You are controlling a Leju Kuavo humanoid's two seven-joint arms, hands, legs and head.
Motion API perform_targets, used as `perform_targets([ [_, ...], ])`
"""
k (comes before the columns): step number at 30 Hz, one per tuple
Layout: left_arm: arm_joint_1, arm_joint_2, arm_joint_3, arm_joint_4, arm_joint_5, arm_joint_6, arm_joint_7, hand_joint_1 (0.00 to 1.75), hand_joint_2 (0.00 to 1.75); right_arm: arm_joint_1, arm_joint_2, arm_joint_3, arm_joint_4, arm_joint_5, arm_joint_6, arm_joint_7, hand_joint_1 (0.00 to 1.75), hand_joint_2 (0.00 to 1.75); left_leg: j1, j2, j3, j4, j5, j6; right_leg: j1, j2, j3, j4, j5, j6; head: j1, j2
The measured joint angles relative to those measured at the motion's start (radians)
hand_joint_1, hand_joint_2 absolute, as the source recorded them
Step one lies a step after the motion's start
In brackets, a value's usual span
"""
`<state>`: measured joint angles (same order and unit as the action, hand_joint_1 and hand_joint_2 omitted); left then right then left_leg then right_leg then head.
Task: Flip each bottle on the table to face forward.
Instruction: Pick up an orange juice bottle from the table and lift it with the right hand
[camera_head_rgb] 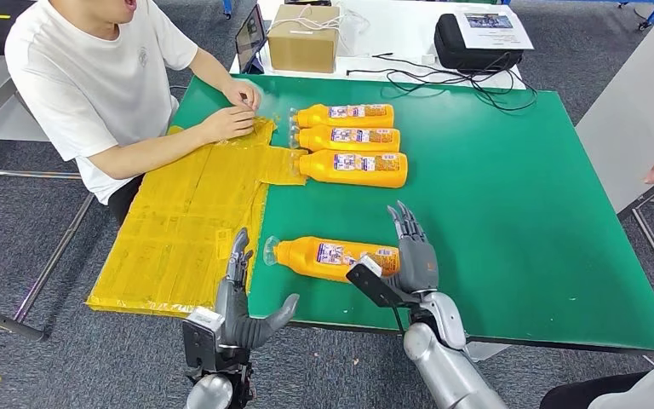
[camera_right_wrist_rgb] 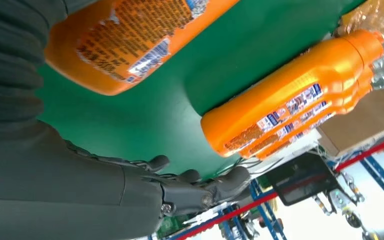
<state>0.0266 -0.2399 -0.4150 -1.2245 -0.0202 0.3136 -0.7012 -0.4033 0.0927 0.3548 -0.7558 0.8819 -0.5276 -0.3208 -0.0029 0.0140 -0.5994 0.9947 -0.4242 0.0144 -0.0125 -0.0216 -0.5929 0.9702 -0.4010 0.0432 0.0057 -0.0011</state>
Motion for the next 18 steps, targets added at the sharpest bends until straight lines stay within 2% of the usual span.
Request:
perform_targets([
  [5,-0.005,0.000,-0.002,0.003,-0.007,-0.003,0.002,0.00,1.75,-0.020,0.005,0.017,0.032,0.010,0.007,0.013,0.00,1.75,0.000,0.000,0.000,0.000,0.000,0.000,0.000,0.000,0.000,0.000,0.000,0.000,0.000,0.000],
  [9,-0.013,0.000,-0.002,0.005,-0.037,-0.012,0.010,0.00,1.75,-0.041,0.016,0.072,0.060,0.014,0.058,0.053,0.00,1.75,0.000,0.000,0.001,0.000,0.000,0.000,0.000,0.000,0.001,0.000,0.001,-0.002,0.000,0.000],
  [14,-0.013,-0.001,-0.002,0.004,-0.045,-0.021,0.011,0.00,1.75,-0.041,0.016,0.097,0.070,0.032,0.094,0.073,0.00,1.75,0.000,0.000,0.001,0.000,0.001,0.001,0.000,0.000,0.001,0.000,0.002,-0.002,0.000,0.000],
  [18,-0.012,-0.001,-0.003,0.002,-0.048,-0.029,0.014,0.00,1.75,-0.046,0.014,0.129,0.077,0.074,0.146,0.124,0.00,1.75,0.000,0.001,0.001,0.000,0.001,0.001,0.000,0.000,0.001,0.000,0.002,-0.002,0.000,0.000],
])
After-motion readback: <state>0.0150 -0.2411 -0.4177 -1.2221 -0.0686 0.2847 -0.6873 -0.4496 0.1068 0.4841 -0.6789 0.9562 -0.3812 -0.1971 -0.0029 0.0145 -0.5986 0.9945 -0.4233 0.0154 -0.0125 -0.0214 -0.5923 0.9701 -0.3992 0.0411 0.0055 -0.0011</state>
